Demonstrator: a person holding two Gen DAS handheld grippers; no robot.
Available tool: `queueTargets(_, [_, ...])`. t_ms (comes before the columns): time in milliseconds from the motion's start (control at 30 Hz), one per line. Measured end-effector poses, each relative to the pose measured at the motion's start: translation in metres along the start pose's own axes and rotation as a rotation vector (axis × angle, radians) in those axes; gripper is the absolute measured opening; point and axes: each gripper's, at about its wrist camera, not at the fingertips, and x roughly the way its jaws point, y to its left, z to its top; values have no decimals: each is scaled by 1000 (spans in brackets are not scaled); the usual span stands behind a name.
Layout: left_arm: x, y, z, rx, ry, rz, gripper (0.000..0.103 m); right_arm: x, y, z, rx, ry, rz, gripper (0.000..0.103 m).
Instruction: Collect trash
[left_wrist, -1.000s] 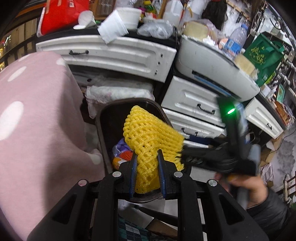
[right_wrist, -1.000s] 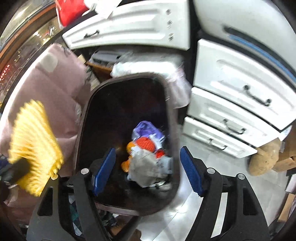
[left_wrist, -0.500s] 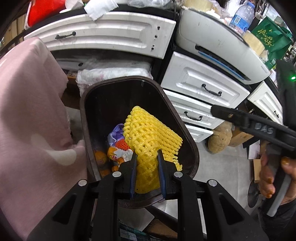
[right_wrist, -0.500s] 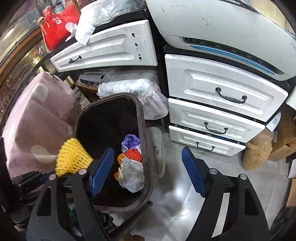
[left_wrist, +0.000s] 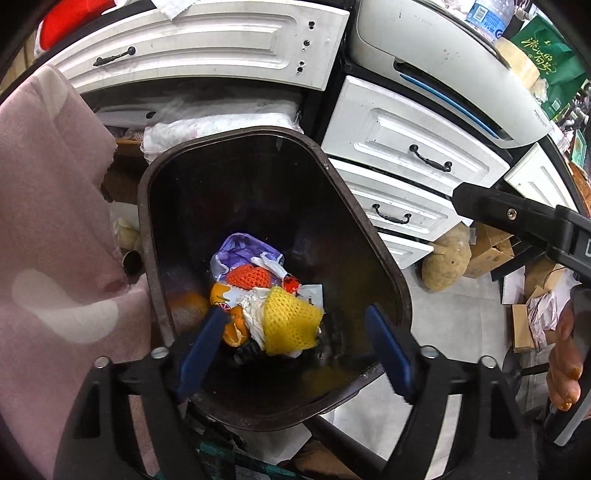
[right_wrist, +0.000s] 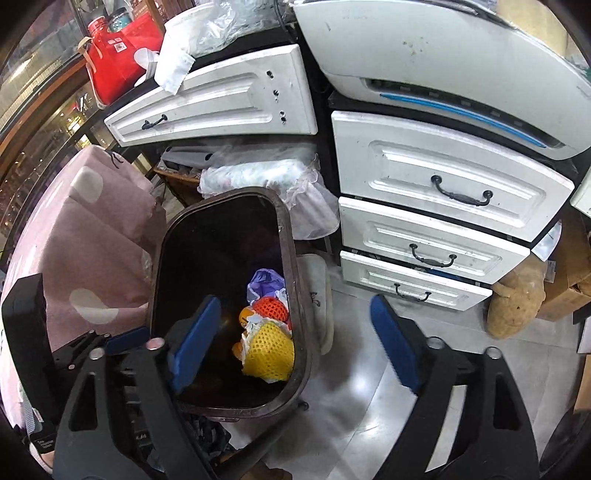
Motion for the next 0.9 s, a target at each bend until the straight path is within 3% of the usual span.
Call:
queueTargets(267, [-31,-9,-6,21,-71,-11,86,-22,-2,0,38,-52,-69,88])
queueTargets(433, [-81,-16,-16,44,-182,-20,91,-51,7,-1,62,-124,-129,91])
queueTargets(567, [-133,-15,-29,33,-320,1,97,-92,33,-6,21,-258,-160,97])
queueTargets(667, [-169,-10,-41,6,-419,45,97,-124,54,-15,5,-381,-155,97])
queueTargets(767, [-201,1,-58,-29,-506,133,97,-153,77,-29,-18,-494,-107,97])
queueTargets(900, [-235,17,-86,-67,-605,255,97,-175,115,-48,-120,-544,-83,97])
